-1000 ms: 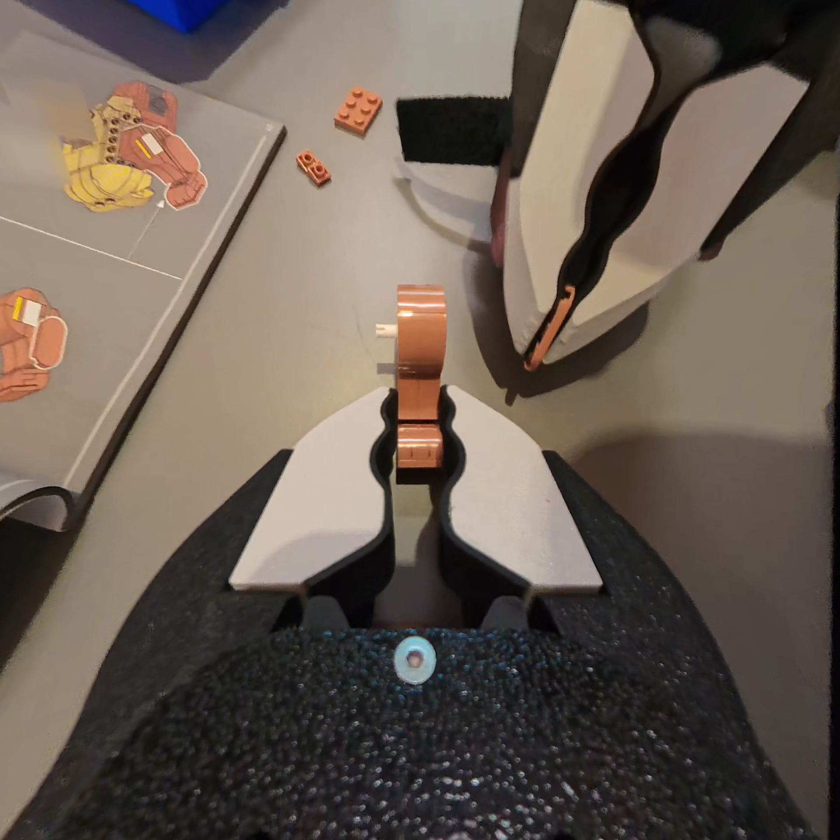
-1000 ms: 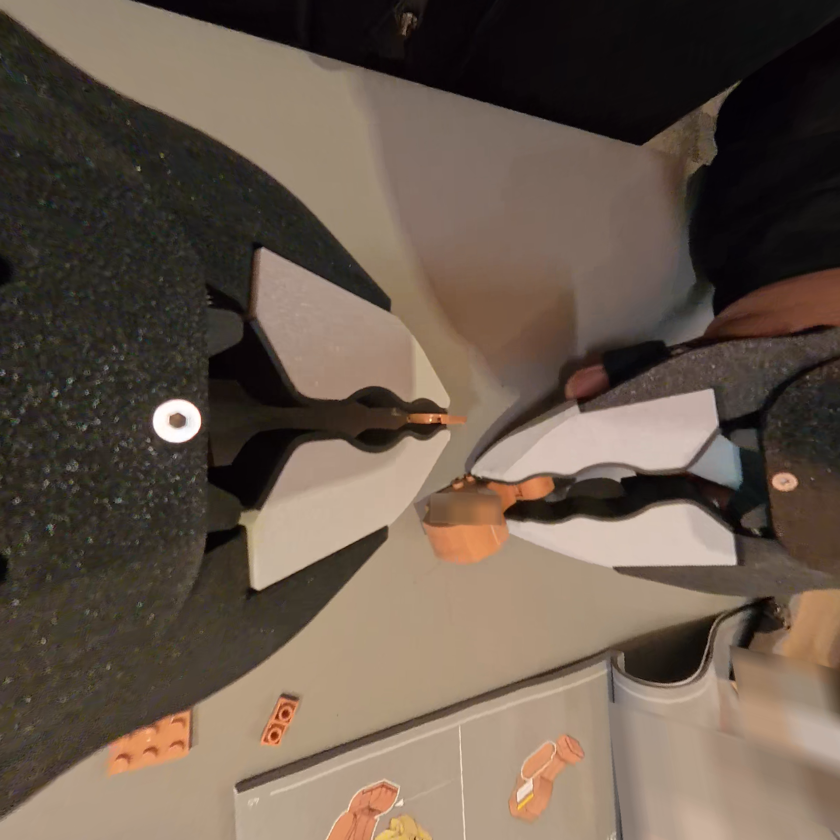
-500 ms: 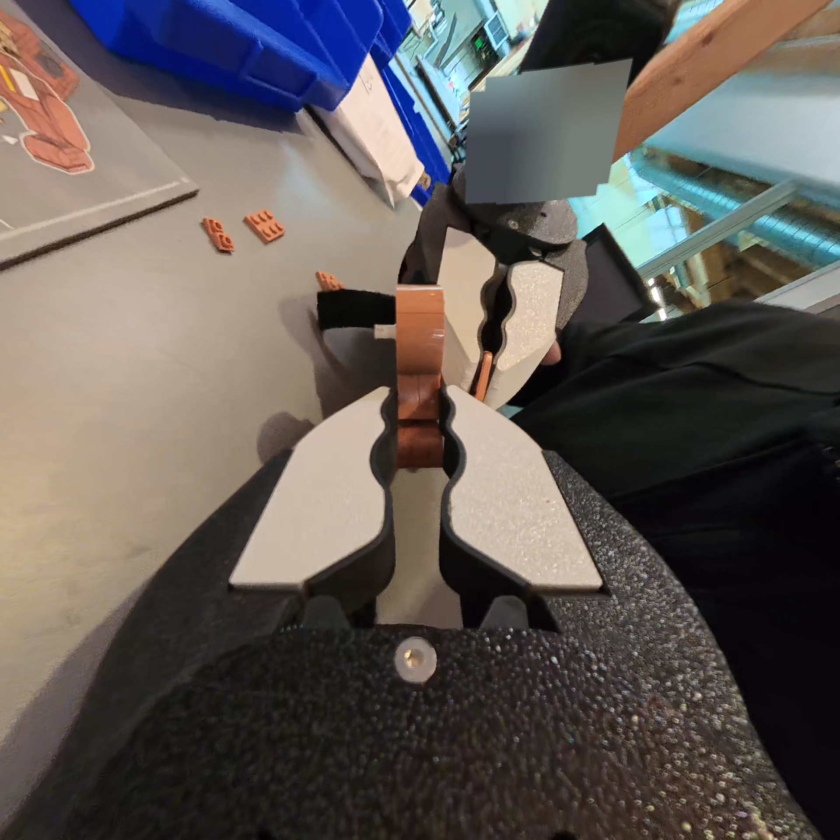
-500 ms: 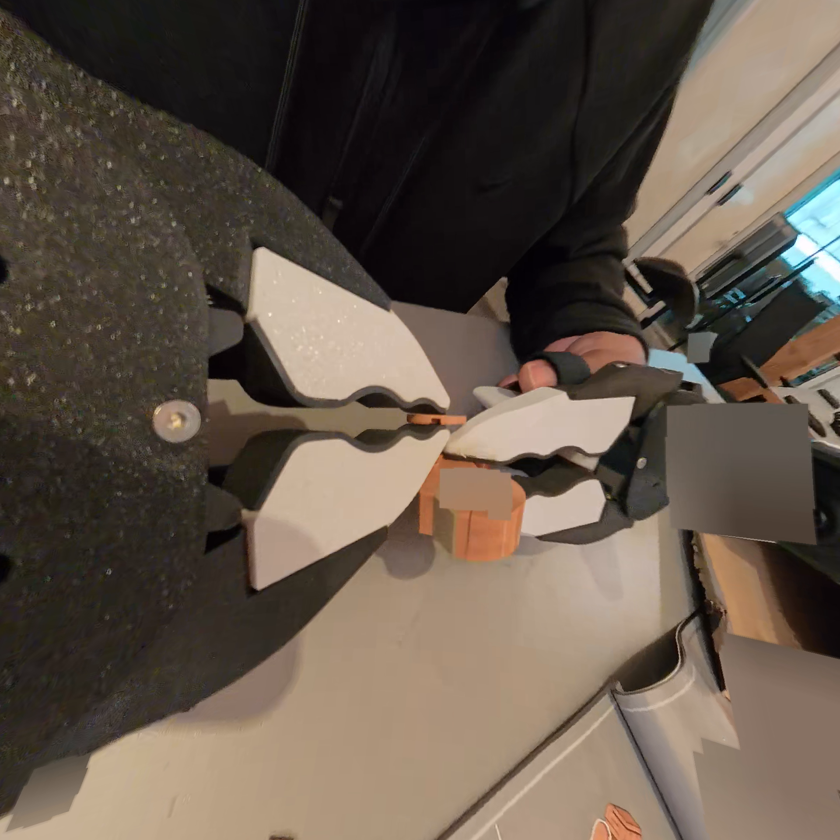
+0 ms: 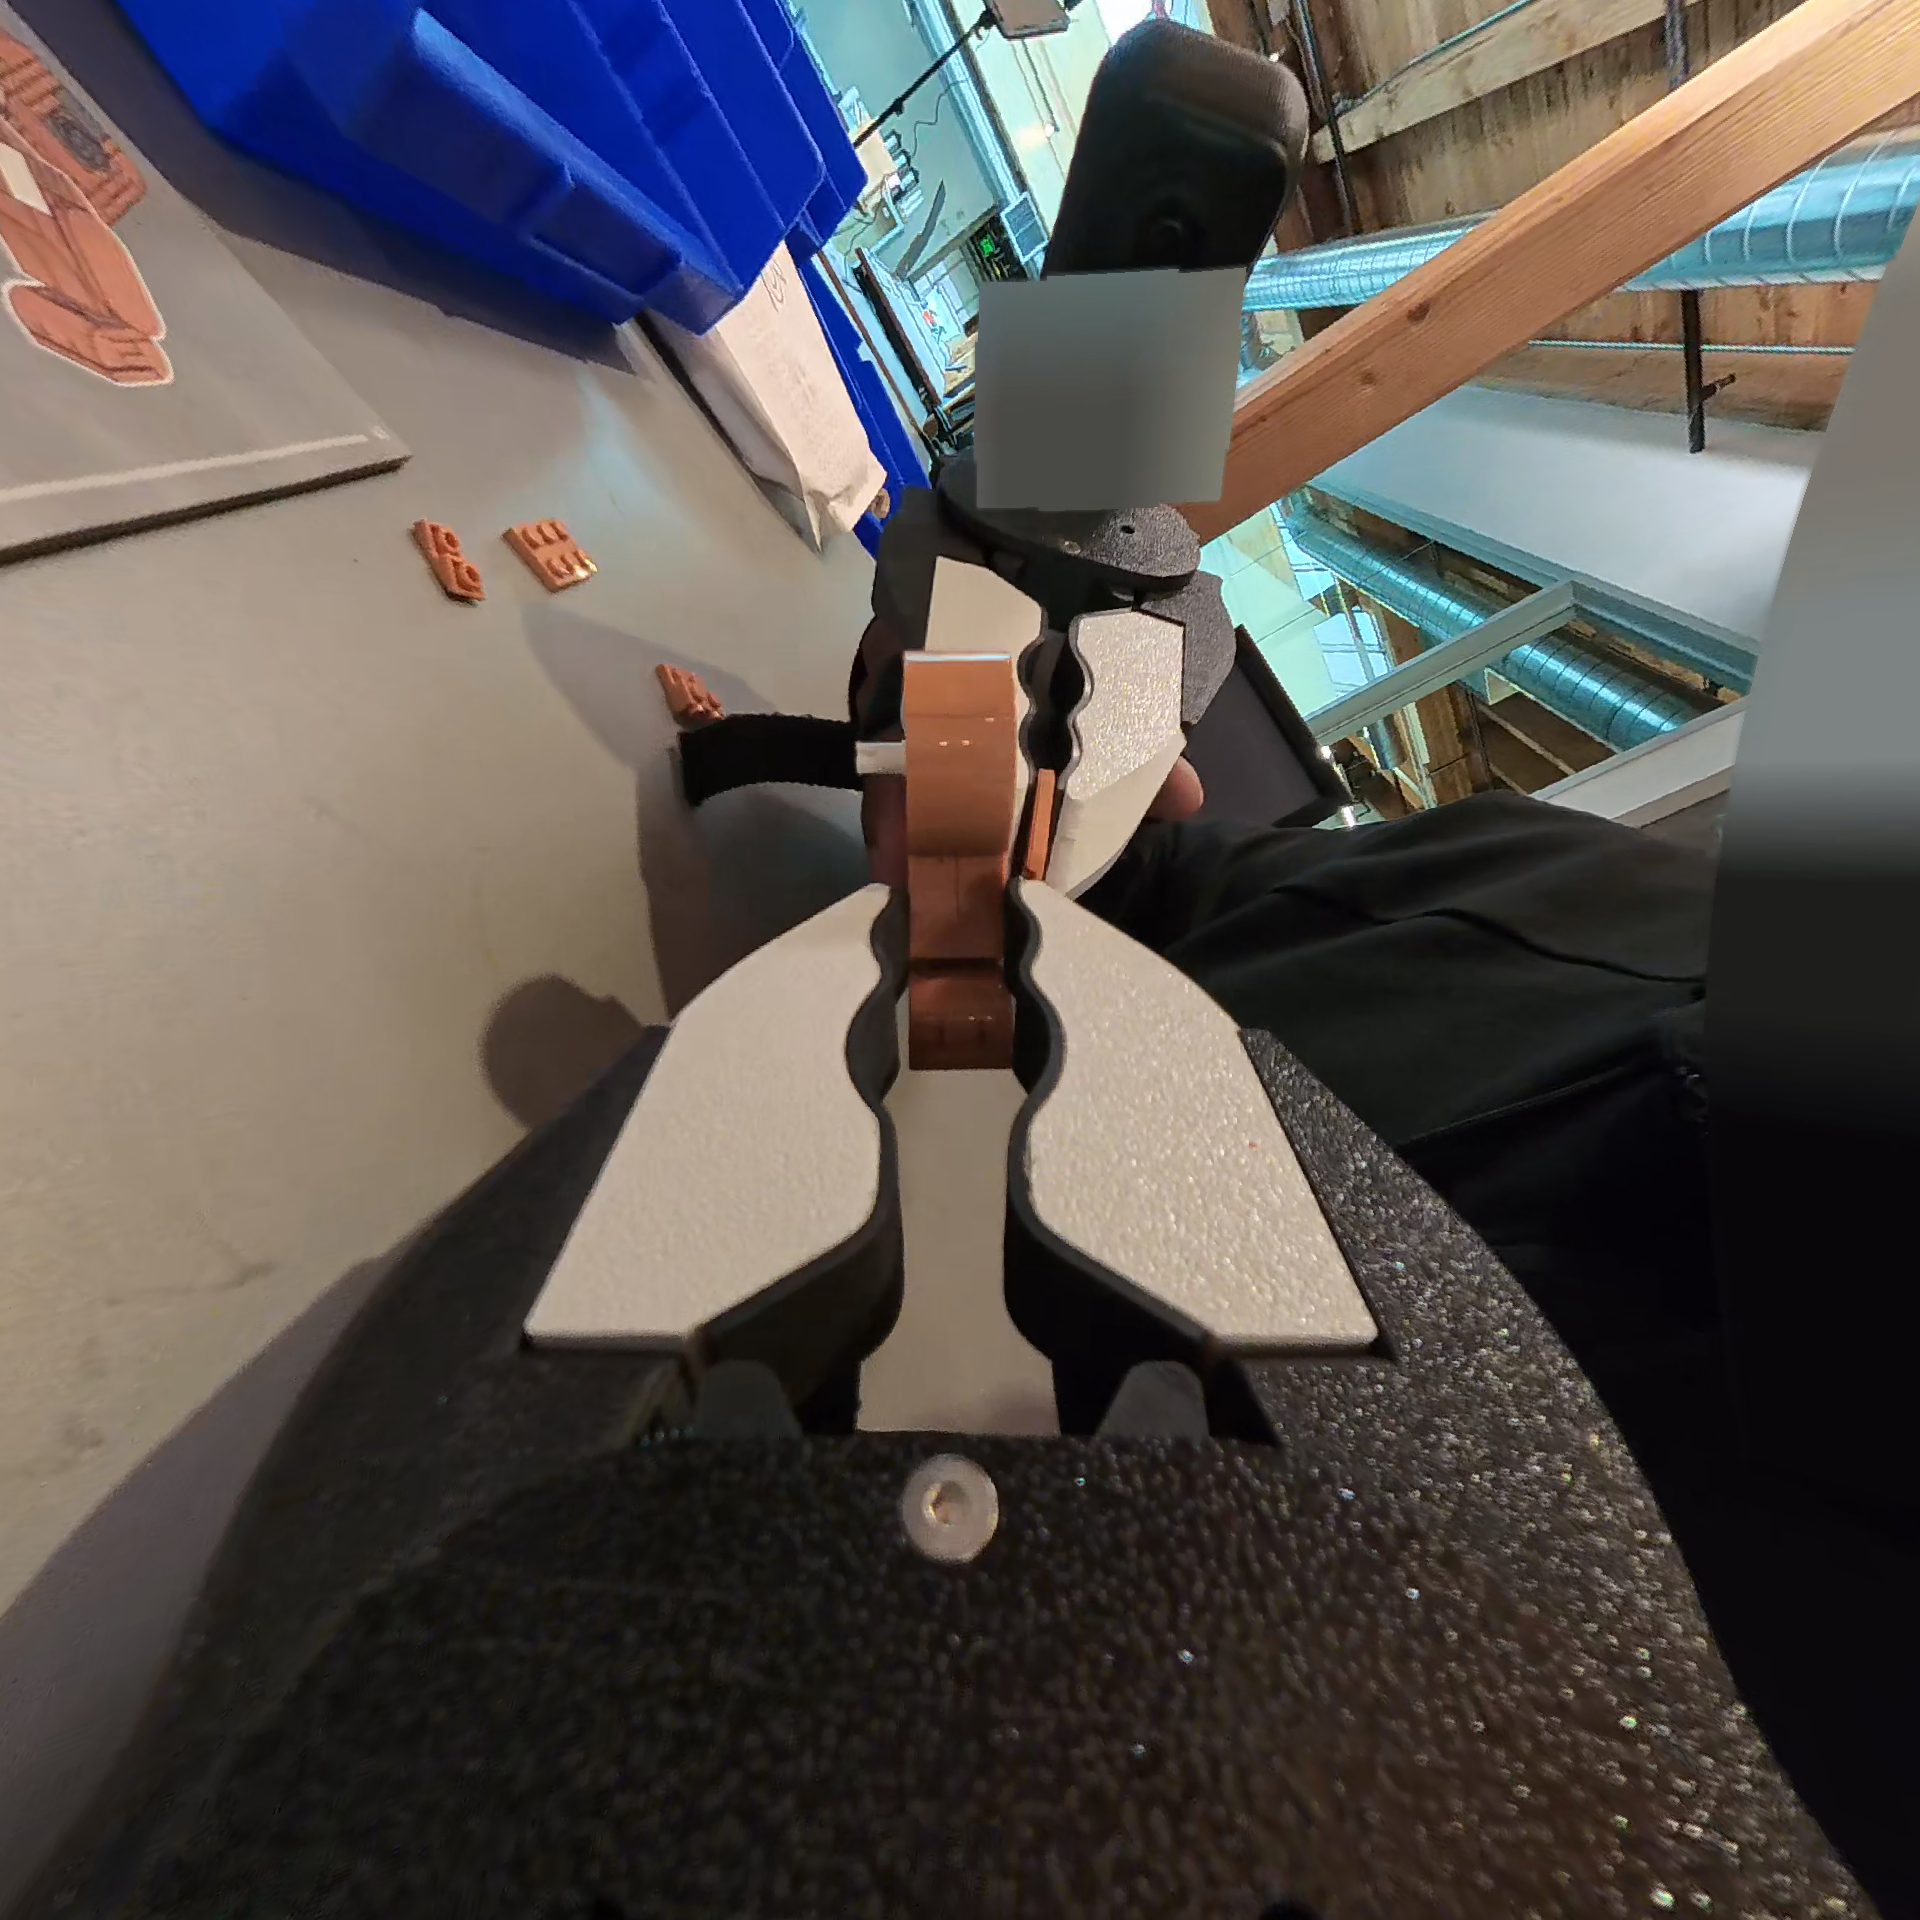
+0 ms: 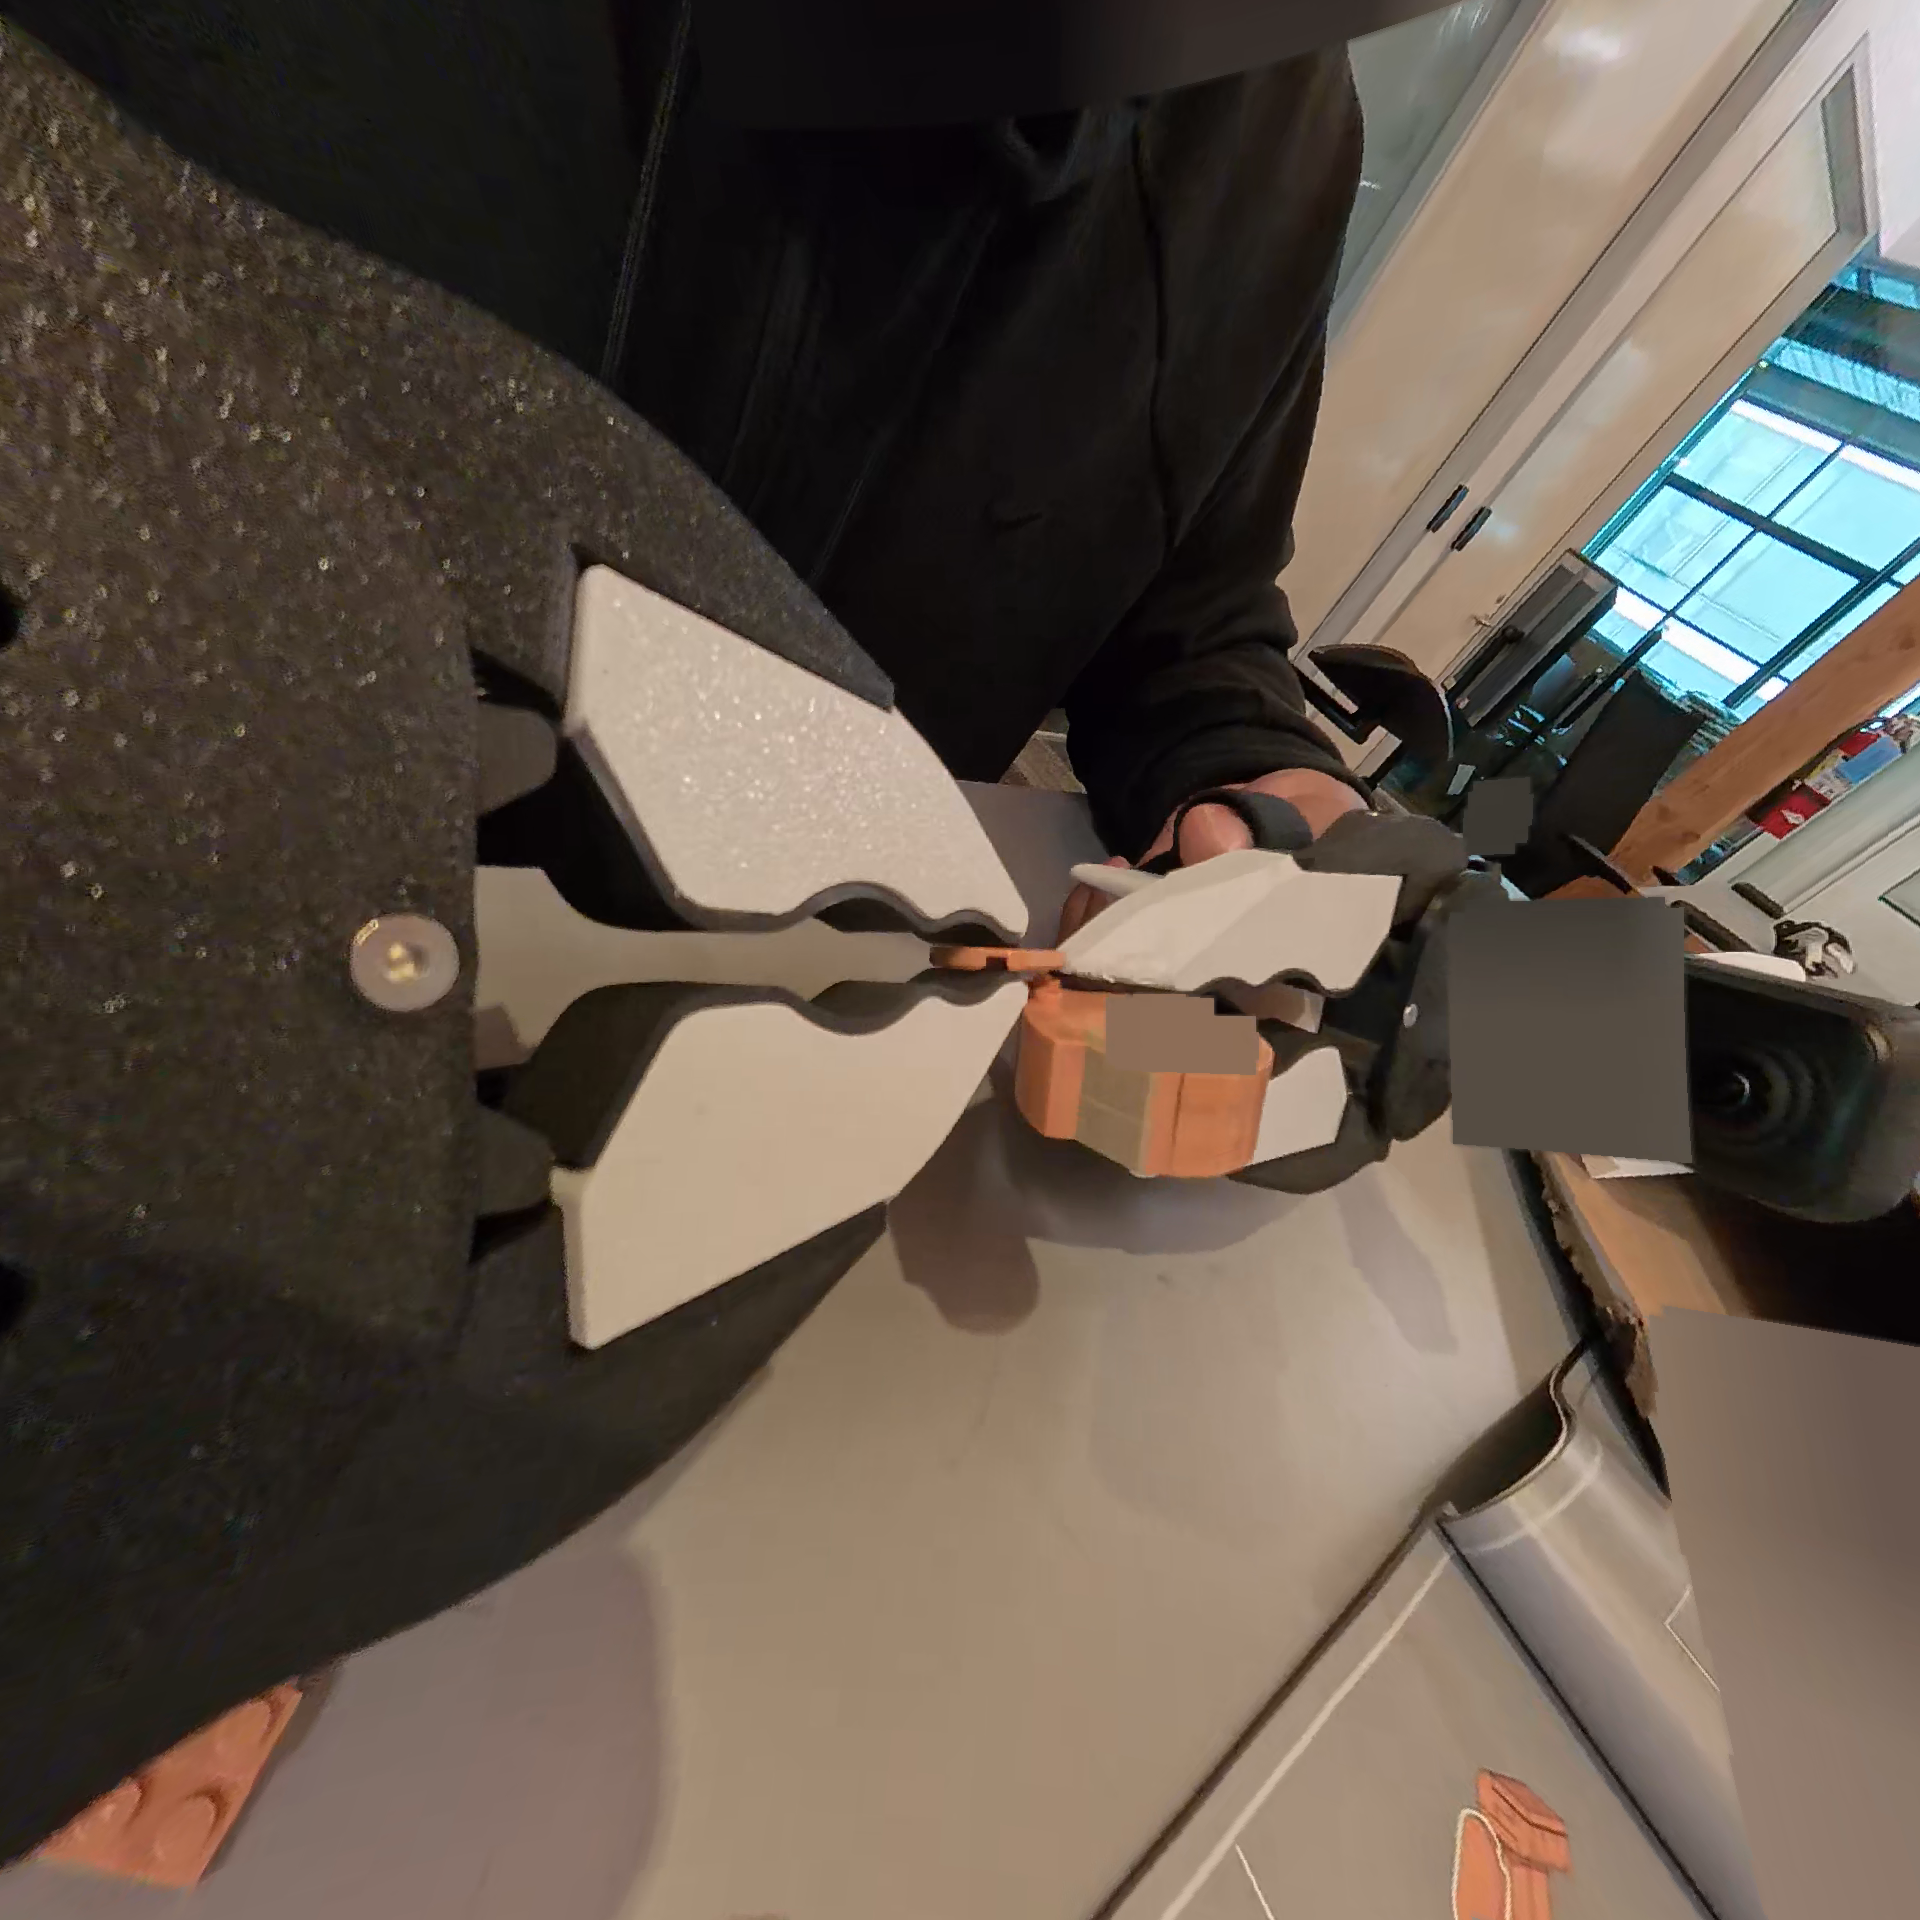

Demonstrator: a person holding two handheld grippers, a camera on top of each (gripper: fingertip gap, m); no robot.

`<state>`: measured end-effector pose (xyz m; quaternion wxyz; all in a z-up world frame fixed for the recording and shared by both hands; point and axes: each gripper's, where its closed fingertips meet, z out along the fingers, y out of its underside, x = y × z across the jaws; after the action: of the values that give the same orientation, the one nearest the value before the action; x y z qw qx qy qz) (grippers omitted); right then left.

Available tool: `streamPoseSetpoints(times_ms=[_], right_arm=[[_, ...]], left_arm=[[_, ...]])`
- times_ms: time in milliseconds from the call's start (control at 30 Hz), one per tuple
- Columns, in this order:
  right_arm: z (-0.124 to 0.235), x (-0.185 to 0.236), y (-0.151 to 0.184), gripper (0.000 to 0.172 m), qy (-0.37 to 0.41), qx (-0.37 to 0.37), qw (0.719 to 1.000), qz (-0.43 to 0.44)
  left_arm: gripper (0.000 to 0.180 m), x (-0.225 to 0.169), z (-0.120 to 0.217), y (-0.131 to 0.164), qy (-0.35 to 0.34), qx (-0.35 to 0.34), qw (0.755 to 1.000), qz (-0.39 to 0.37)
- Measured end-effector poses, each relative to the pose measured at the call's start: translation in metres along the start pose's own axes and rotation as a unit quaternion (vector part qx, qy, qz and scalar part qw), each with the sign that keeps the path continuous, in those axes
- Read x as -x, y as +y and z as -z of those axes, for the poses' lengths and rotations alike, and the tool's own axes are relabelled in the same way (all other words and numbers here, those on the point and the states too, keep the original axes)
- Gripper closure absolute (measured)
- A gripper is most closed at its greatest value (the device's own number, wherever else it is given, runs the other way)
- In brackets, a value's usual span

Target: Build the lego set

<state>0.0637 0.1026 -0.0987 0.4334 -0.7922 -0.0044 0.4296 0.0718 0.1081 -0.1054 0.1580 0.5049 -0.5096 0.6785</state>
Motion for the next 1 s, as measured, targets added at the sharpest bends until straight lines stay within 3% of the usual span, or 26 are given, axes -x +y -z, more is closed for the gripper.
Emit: streamPoseSetpoints(times_ms=[500, 667, 1000], right_arm=[[0.0, -0.005, -0.001, 0.163, -0.026, -0.023, 0.999, -0.041], [-0.003, -0.005, 0.003, 0.169, -0.025, -0.018, 0.999, -0.03], [0.0, -0.017, 0.004, 0.169, 0.016, -0.018, 1.0, -0.013]], left_arm=[[0.164, -0.002, 0.0, 0.0, 0.015, 0.004, 1.0, 0.011], [0.164, 0.002, -0.001, 0.002, 0.004, 0.008, 1.0, 0.016], [0.164, 0.024, 0.004, 0.007, -0.095, 0.042, 0.994, -0.044]])
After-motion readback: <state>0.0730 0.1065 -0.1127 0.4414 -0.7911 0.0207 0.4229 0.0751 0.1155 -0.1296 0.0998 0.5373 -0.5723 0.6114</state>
